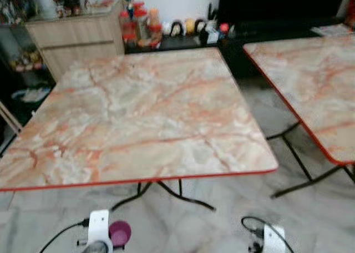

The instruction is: Setting the table

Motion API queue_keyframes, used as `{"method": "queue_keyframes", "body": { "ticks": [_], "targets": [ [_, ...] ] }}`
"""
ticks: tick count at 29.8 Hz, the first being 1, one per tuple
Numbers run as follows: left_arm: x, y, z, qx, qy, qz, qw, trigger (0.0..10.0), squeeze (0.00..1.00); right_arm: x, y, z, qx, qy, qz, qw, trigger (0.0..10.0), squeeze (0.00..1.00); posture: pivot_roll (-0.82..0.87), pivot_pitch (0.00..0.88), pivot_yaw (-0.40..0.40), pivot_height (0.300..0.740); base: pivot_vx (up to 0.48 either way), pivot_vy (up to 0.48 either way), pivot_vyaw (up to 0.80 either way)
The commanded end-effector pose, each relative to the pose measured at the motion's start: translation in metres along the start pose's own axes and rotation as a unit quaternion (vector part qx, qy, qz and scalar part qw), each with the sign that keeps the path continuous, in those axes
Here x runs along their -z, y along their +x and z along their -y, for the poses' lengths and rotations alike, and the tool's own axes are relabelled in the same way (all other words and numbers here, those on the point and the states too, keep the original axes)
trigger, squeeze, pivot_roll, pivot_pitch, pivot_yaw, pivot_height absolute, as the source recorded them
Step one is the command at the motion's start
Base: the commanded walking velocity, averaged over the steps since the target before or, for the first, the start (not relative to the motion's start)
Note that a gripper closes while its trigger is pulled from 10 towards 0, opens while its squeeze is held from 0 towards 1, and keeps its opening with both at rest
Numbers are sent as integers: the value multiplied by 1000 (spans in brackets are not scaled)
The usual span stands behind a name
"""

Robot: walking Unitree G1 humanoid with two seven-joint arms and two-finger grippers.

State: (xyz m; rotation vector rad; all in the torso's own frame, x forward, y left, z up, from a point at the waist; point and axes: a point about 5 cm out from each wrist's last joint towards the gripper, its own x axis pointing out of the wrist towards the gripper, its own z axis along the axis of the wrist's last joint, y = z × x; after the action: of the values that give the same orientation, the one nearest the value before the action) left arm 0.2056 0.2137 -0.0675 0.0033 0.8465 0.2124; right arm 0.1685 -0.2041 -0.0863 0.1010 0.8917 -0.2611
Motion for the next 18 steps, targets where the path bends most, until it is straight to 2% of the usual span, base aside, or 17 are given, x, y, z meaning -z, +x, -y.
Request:
{"method": "queue_keyframes", "body": {
  "ticks": [1, 12, 15, 18],
  "targets": [
    [4, -1, -5, -8, 8, -7, 1000, 10000, 0, 7, -2, -6, -5, 4, -12, 1000, 10000, 0, -61, 0, 35, 740, 0, -285, 0],
    [7, -1, -4, -7, 12, -12, 1000, 10000, 0, 11, -3, -5, -4, 4, -14, 1000, 10000, 0, -65, 0, 42, 740, 0, -283, 0],
    [5, -1, -2, -4, 14, -9, 1000, 10000, 0, 11, -3, -5, -4, -12, -12, 1000, 10000, 0, -66, 0, 41, 740, 0, -281, 0],
    [5, -1, -1, -3, 15, -8, 1000, 10000, 0, 11, -3, -5, -6, -15, -10, 1000, 10000, 0, -67, 0, 41, 740, 0, -386, 500]
  ]
}}
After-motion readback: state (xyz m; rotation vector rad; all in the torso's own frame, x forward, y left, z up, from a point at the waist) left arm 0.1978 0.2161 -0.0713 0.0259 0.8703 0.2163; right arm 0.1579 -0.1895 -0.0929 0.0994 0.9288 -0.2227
